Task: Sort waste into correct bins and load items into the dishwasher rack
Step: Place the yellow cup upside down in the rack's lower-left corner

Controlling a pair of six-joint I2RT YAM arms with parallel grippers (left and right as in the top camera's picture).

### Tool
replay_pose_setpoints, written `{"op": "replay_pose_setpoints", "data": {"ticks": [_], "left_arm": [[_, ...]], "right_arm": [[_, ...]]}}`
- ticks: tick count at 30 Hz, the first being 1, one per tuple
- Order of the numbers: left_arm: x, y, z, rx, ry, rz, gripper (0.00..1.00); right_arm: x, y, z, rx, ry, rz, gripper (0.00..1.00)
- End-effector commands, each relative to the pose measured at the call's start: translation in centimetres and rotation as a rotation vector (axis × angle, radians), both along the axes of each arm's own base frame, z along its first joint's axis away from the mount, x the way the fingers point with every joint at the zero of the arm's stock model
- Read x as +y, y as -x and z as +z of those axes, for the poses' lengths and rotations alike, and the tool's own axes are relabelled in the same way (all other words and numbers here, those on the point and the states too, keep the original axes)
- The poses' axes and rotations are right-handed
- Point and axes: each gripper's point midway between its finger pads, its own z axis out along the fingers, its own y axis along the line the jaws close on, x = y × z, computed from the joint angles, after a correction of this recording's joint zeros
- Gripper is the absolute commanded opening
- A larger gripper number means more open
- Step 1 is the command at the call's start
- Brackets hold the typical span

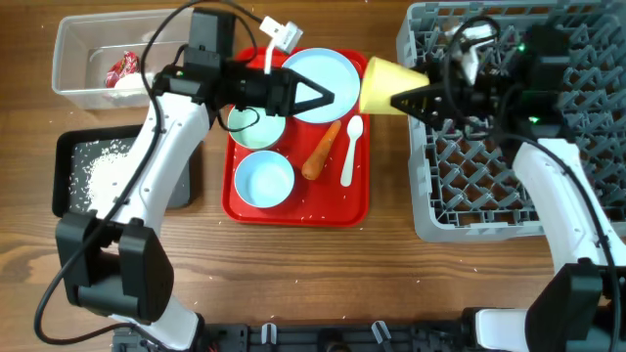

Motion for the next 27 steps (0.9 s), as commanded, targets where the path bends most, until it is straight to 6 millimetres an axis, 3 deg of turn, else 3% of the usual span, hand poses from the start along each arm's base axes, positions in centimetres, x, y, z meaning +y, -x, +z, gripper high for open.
{"op": "replay_pose_setpoints", "data": {"ticks": [1,3,5,8,12,15,20,25,27], "left_arm": [[2.5,-2.9,-3.6,0.013,-0.208,0.186,0.20],[4.4,-4.0,-6.3,0.031,-0.375,0.297,0.16],[6.6,-5.0,-8.4,0.032,-0.531,0.396,0.16],[8.4,-5.7,-9.9,0.027,-0.646,0.467,0.17],[9.4,-6.2,-11.4,0.035,-0.712,0.496,0.16],[9.3,-6.3,-13.2,0.070,-0.732,0.479,0.15],[9.9,-6.6,-14.5,0.083,-0.774,0.491,0.18],[9.9,-6.6,-14.7,0.087,-0.778,0.491,0.20],[9.9,-6.5,-15.0,0.093,-0.781,0.488,0.21]], "right_arm": [[-2.7,-2.3,-1.4,0.081,0.025,-0.145,0.52],[-4.2,-3.9,-4.1,0.181,0.102,-0.301,0.49],[-6.5,-4.4,-8.8,0.323,0.315,-0.513,0.47],[-9.4,-3.1,-10.6,0.442,0.517,-0.685,0.46],[-15.0,1.6,-9.8,0.613,0.862,-0.925,0.46],[-17.4,6.0,-11.8,0.814,1.058,-0.977,0.46],[-18.0,8.4,-16.0,1.007,1.174,-0.929,0.46],[-15.3,9.6,-20.2,1.074,1.253,-0.780,0.48],[-15.1,9.5,-21.3,1.090,1.264,-0.775,0.59]]}}
